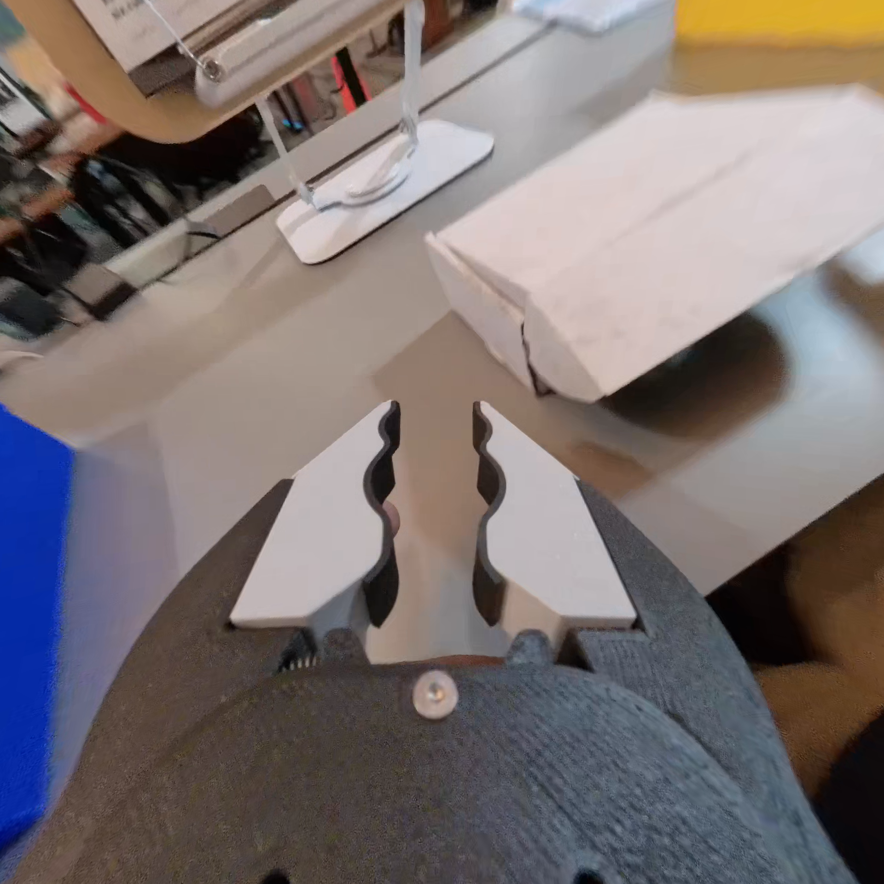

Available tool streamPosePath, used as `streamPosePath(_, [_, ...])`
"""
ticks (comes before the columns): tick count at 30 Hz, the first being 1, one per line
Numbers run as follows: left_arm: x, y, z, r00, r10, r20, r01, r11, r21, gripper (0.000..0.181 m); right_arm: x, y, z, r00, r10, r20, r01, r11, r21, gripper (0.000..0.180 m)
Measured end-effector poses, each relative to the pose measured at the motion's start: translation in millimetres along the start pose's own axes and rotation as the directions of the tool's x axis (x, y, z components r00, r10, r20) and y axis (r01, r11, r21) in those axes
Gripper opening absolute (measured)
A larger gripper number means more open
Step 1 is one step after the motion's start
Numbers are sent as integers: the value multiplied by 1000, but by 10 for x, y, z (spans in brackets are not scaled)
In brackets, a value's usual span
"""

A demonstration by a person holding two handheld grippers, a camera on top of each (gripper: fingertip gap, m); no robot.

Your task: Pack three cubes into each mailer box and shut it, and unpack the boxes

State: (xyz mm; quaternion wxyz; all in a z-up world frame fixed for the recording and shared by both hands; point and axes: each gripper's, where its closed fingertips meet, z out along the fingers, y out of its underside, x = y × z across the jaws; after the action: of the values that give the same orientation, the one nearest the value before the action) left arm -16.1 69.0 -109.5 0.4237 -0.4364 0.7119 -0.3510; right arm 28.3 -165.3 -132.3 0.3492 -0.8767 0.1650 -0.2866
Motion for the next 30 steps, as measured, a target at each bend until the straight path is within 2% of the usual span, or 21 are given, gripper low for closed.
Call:
streamPosePath(1, [31,-60,-17,995,-85,-58,86,996,29,30,31,-73,-31,996,89,23,-90,994,57,26])
streamPosePath(3, [161,-174,-51,958,-197,-208,214,975,60,43,63,-260,-109,951,280,132,-301,937,179,30])
streamPosePath(4, [236,-210,-70,933,-220,-283,246,968,57,55,95,-334,-150,913,362,190,-399,889,224,34])
streamPosePath(6, [275,-192,-75,901,-249,-356,271,963,12,73,170,-421,-214,834,468,291,-542,794,276,42])
streamPosePath(7, [251,-198,-81,887,-273,-374,297,955,7,75,180,-456,-240,798,494,345,-591,753,288,43])
streamPosePath(9, [226,-288,-125,817,-365,-446,410,912,6,68,149,-539,-269,724,522,450,-671,684,286,46])
streamPosePath(11, [249,-398,-172,695,-462,-551,535,844,-33,53,58,-629,-265,672,515,531,-710,651,267,47])
streamPosePath(13, [265,-415,-140,590,-544,-596,613,783,-108,44,-50,-623,-169,672,505,542,-695,683,225,52])
streamPosePath(15, [302,-335,-65,543,-590,-598,622,761,-185,43,-137,-515,-17,715,489,500,-634,755,168,58])
streamPosePath(17, [352,-255,-16,554,-585,-592,590,778,-217,37,-179,-482,40,730,476,491,-607,782,144,56])
streamPosePath(18, [377,-244,-10,567,-570,-595,572,792,-214,34,-183,-511,22,715,479,509,-622,769,150,46])
streamPosePath(21, [469,-236,-19,602,-517,-609,515,834,-198,29,-185,-548,-40,679,482,554,-652,742,154,35])
streamPosePath(25, [600,-199,-15,617,-478,-626,461,863,-205,28,-305,-547,-34,605,500,620,-685,724,85,39])
streamPosePath(30, [593,-191,17,628,-477,-615,464,864,-196,27,-365,-488,34,693,457,557,-600,794,96,41])
